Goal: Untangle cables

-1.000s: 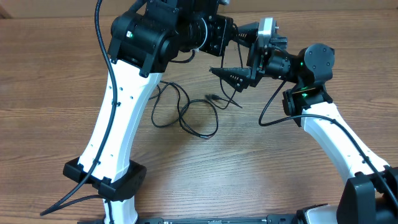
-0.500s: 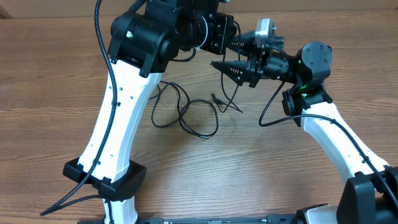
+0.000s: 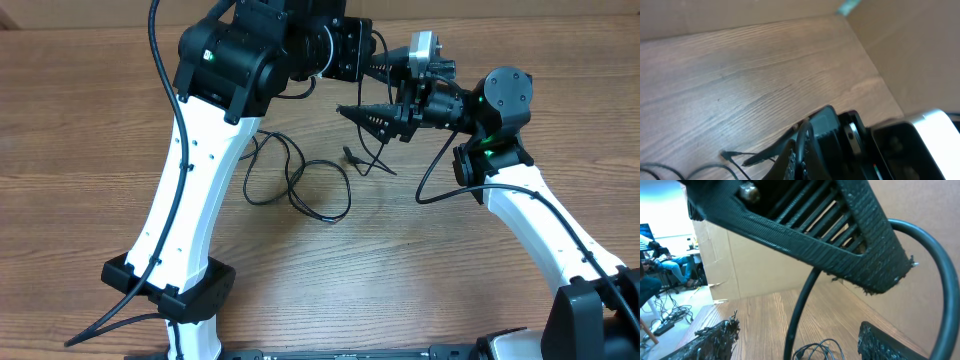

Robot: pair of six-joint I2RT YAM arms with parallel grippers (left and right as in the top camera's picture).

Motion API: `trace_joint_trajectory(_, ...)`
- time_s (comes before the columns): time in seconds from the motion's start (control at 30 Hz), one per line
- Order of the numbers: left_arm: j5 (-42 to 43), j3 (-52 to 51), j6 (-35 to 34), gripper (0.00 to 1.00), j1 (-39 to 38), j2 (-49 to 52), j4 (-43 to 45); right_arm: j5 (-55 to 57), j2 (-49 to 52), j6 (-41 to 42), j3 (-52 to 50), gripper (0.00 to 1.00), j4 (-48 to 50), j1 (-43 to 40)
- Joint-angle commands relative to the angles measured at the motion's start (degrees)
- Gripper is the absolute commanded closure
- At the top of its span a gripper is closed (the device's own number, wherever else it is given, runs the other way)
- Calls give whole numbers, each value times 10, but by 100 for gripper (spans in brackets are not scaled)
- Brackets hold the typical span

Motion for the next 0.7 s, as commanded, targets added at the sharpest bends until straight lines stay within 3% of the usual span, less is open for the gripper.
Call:
trace_joint_trajectory(0.0,-40,0,-73,96,-3,6,1,4,-5,-1,15,22,2,3)
trace_joint_trajectory(0.67,-59,0,-144,96,-4,6,-11,46,-5,-45,15,20,-42,3)
